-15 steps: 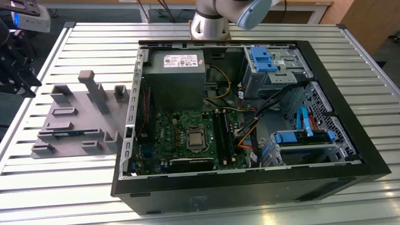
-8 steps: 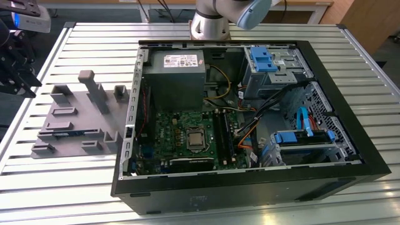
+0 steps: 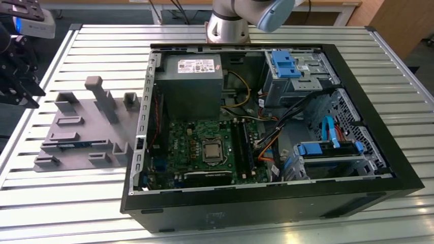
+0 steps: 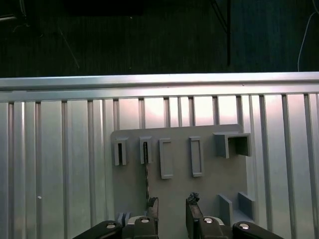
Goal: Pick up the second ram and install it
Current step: 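Pick up the second ram and move it above second insertion slot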
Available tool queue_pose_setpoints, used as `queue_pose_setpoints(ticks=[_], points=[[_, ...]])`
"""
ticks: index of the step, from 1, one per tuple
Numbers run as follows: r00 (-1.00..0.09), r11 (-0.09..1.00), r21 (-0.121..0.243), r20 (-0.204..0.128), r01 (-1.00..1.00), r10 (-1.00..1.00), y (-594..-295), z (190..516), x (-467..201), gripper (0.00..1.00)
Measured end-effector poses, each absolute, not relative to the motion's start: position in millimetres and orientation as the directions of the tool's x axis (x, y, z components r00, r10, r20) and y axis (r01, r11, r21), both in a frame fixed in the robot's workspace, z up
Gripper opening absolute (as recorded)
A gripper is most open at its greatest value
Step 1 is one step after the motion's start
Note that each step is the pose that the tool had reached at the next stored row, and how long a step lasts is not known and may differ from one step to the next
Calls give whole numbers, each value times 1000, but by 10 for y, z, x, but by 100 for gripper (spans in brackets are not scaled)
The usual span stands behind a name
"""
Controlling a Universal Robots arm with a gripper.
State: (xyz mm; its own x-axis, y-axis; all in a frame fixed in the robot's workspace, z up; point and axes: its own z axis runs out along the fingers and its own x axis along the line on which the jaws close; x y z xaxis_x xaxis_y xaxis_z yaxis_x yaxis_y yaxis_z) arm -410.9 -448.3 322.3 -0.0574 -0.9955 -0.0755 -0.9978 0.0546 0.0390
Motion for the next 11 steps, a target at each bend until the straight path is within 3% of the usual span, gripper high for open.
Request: queue_pose_setpoints(ticks=[11], points=[[-57,55,39,-75,-998,-996,-4499,3192,-4111,36]])
